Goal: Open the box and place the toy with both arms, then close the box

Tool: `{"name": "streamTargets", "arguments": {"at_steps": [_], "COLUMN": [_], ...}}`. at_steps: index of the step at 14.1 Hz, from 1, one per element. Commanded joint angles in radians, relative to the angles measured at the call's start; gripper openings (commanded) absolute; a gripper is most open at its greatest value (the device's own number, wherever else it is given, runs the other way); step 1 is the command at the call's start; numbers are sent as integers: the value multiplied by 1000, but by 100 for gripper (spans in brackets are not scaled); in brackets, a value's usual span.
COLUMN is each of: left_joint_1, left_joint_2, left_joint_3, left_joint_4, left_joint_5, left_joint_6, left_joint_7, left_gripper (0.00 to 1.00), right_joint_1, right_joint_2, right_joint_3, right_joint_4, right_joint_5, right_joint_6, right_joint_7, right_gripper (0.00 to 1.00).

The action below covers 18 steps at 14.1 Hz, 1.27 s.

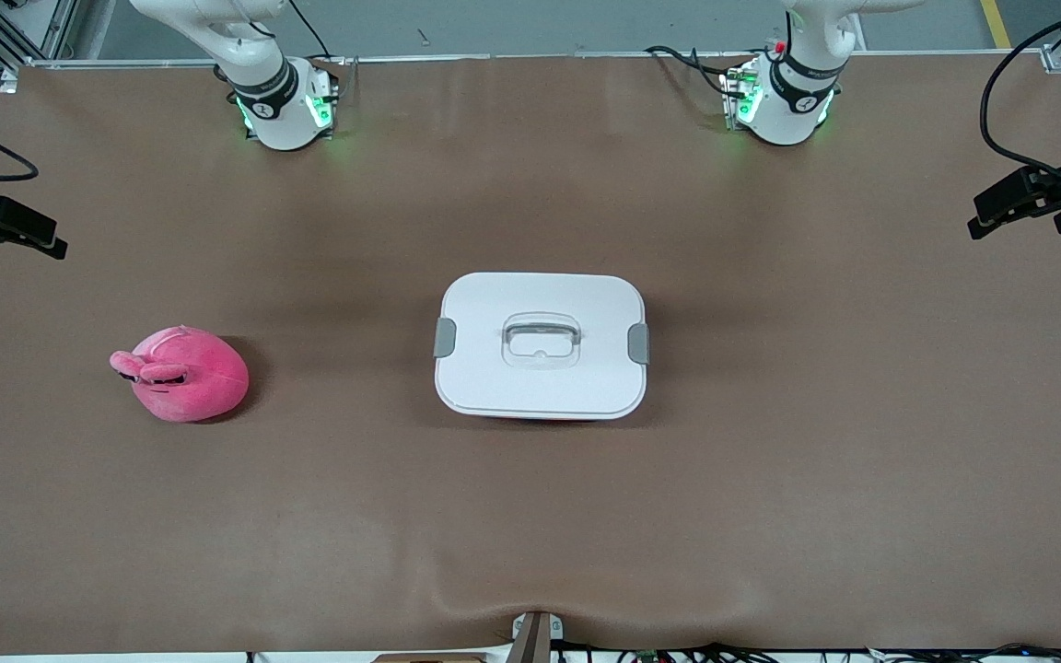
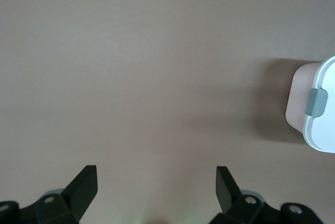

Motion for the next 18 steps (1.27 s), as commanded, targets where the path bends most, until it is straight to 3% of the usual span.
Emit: {"name": "streamTargets", "arguments": {"at_steps": [1, 18], "left_joint_1": [5, 21], "left_joint_2": [-11, 44], "left_joint_3": [-3, 19], "left_joint_4": [-2, 10], "left_joint_5": [-15, 2], "left_joint_6": [4, 4], "left_joint_7": [-10, 2], "left_gripper": [100, 100], "right_joint_1": [4, 4], "right_joint_2": [12, 32], "right_joint_3": [-4, -4], "right_joint_4": [16, 53], "right_joint_5": [20, 29], "right_joint_6": [-5, 16], "right_joint_7": [8, 4], "right_gripper": [100, 100]}}
